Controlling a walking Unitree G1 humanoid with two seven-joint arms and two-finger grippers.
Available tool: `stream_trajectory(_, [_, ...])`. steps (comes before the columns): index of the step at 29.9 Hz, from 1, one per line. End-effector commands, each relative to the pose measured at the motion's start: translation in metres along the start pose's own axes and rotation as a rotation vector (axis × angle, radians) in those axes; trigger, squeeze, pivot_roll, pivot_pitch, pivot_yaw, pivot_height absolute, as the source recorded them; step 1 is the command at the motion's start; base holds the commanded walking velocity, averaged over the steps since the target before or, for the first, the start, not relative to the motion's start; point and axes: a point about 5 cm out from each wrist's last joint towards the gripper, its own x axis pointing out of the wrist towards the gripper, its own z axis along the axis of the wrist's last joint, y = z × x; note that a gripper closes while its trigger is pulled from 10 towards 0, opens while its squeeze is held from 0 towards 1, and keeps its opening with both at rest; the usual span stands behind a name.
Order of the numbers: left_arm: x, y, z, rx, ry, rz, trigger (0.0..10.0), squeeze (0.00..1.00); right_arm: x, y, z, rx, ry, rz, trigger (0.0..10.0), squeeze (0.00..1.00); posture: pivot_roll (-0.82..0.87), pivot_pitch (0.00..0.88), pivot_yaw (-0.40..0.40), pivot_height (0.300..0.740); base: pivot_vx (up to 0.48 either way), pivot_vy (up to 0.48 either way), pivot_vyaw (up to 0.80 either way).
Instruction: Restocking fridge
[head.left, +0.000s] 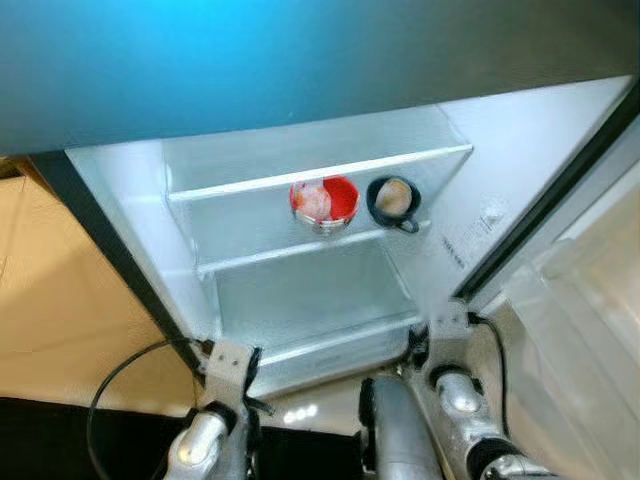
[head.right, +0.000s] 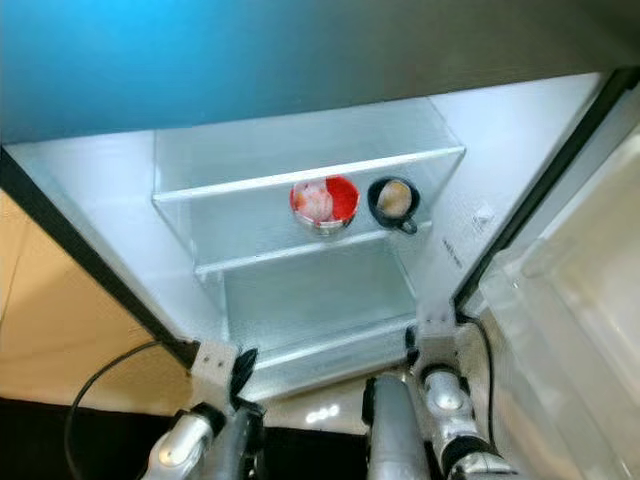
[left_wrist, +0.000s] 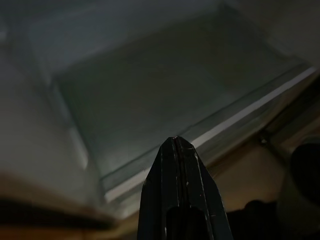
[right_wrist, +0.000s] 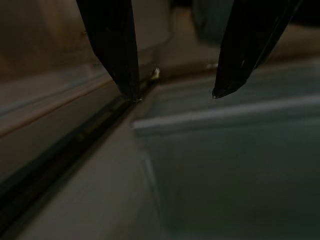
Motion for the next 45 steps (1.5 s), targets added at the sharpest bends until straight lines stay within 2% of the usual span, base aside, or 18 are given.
stream_trajectory(1, [-0.013, 0.006, -0.022, -0.012, 0.108, 0.038, 10.0, 0.00, -0.009, 0.005, -0.021, 0.009, 0.081, 0.047, 10.0, 0.00, -0.10, 0.133, -0.041, 0.602, 0.000, 0.000, 0.00])
stream_trajectory(2, [-0.013, 0.006, -0.022, -0.012, 0.108, 0.038, 10.0, 0.00, -0.009, 0.005, -0.021, 0.009, 0.081, 0.047, 10.0, 0.00, -0.10, 0.133, -0.041, 0.602, 0.000, 0.000, 0.00])
stream_trajectory(4, [-0.016, 0.007, -0.027, -0.041, 0.119, 0.065, 10.0, 0.00, -0.015, 0.005, -0.035, 0.036, 0.161, 0.053, 10.0, 0.00, -0.10, 0.129, -0.037, 0.602, 0.000, 0.000, 0.00])
stream_trajectory(7, [-0.017, 0.009, -0.028, -0.060, 0.116, 0.089, 10.0, 0.00, -0.019, 0.008, -0.041, 0.068, 0.172, 0.086, 10.0, 0.00, -0.10, 0.128, -0.038, 0.602, 0.000, 0.000, 0.00])
stream_trajectory(14, [-0.019, 0.011, -0.035, -0.046, 0.153, 0.097, 10.0, 0.00, -0.023, 0.018, -0.049, 0.056, 0.217, 0.119, 10.0, 0.00, -0.09, 0.128, -0.037, 0.627, 0.000, 0.000, 0.00])
stream_trajectory(23, [-0.025, 0.006, -0.047, -0.042, 0.211, 0.089, 10.0, 0.00, -0.024, 0.024, -0.050, 0.064, 0.228, 0.138, 10.0, 0.00, -0.09, 0.120, -0.033, 0.627, 0.000, 0.000, 0.00])
stream_trajectory(32, [-0.023, 0.007, -0.047, -0.040, 0.212, 0.099, 10.0, 0.00, -0.026, 0.026, -0.052, 0.075, 0.233, 0.187, 10.0, 0.00, -0.09, 0.116, -0.039, 0.632, 0.000, 0.000, 0.00])
stream_trajectory(40, [-0.026, 0.012, -0.049, -0.034, 0.212, 0.129, 10.0, 0.00, -0.029, 0.024, -0.057, 0.051, 0.250, 0.156, 10.0, 0.00, -0.09, 0.118, -0.047, 0.632, 0.000, 0.000, 0.00])
stream_trajectory(45, [-0.027, 0.009, -0.050, -0.029, 0.208, 0.101, 10.0, 0.00, -0.030, 0.022, -0.059, 0.049, 0.257, 0.151, 10.0, 0.00, -0.09, 0.118, -0.047, 0.632, 0.000, 0.000, 0.00])
